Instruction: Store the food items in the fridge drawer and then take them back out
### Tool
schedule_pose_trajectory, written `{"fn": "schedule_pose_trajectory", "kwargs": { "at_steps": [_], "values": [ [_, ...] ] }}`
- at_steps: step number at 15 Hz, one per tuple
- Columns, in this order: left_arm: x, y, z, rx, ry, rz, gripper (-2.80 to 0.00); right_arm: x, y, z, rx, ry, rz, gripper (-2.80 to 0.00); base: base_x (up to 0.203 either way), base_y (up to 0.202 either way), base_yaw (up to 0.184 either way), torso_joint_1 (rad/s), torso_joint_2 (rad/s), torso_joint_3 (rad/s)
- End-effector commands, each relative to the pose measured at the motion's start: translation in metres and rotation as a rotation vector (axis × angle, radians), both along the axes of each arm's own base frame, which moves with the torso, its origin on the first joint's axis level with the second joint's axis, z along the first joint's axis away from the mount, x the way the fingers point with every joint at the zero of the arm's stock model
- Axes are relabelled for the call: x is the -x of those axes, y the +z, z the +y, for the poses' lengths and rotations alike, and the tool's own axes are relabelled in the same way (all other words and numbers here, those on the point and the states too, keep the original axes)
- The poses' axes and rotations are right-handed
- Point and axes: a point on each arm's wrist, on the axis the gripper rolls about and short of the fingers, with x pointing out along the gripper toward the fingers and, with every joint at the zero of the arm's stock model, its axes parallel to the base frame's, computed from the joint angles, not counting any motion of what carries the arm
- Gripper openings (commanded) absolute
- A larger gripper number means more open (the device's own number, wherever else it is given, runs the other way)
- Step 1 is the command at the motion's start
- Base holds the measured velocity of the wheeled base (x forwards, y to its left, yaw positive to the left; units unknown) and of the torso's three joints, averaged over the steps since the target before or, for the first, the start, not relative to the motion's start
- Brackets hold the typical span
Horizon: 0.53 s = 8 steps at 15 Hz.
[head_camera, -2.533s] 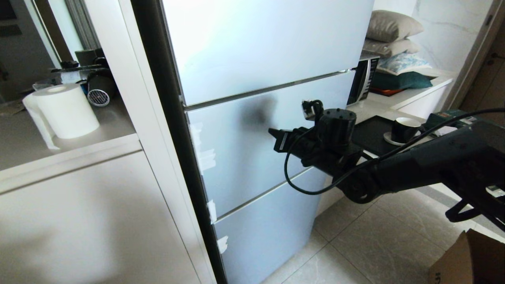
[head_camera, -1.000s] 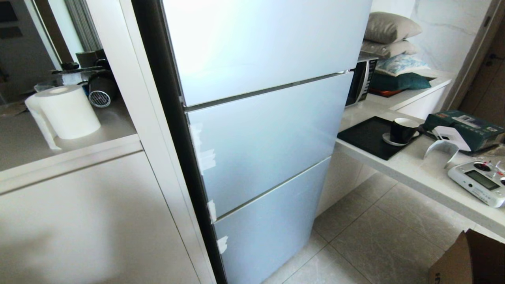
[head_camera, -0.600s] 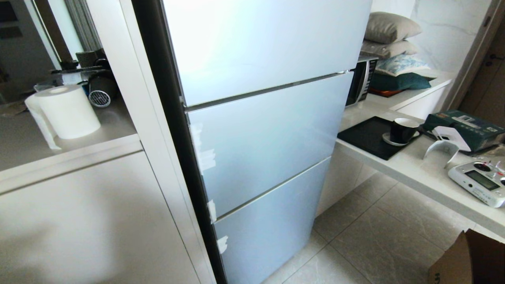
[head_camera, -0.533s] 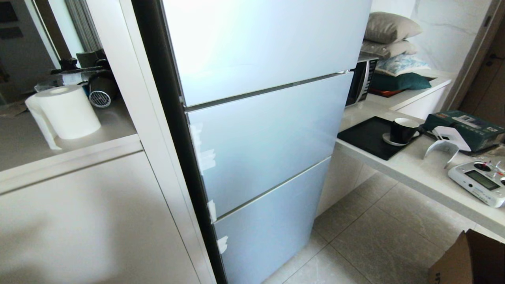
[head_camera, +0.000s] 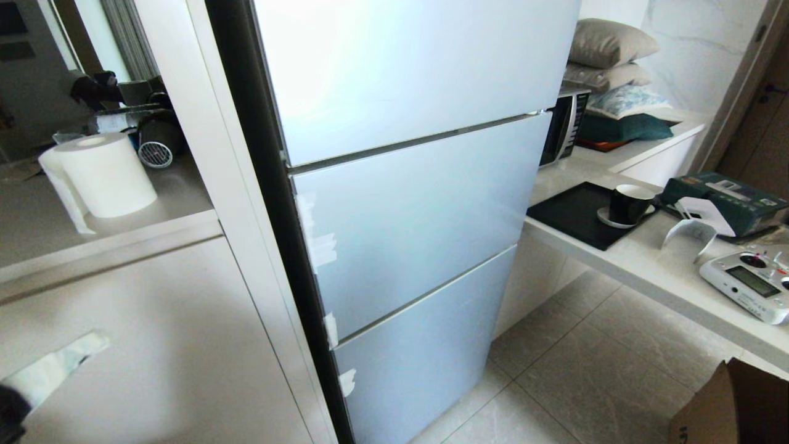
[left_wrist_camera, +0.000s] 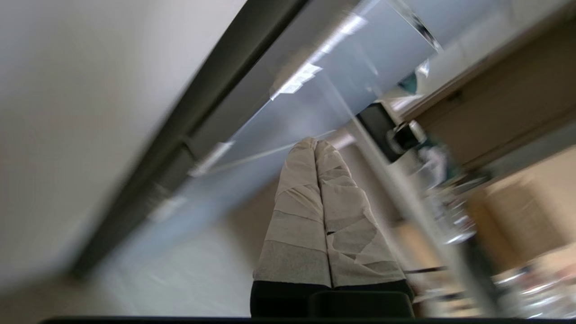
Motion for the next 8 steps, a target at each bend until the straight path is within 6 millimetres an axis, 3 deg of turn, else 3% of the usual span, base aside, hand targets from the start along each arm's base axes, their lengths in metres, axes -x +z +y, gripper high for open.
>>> {"fn": "schedule_pose_trajectory", "kwargs": {
  "at_steps": [1, 3, 8],
  "values": [
    [-0.073, -0.023, -0.003, 0.071, -0.01, 0.187, -2.8, 0.0, 0.0, 0.0, 0.001, 0.001, 0.002, -2.8, 0.0, 0.0, 0.0, 0.0, 0.0, 0.0],
    [-0.103, -0.029, -0.008, 0.094, -0.024, 0.167, -2.8, 0.0, 0.0, 0.0, 0.001, 0.001, 0.002, -2.8, 0.0, 0.0, 0.0, 0.0, 0.0, 0.0],
    [-0.144, -0.008, -0.039, 0.108, 0.02, 0.05, -2.8, 0.0, 0.0, 0.0, 0.001, 0.001, 0.002, -2.8, 0.0, 0.0, 0.0, 0.0, 0.0, 0.0]
  ]
}}
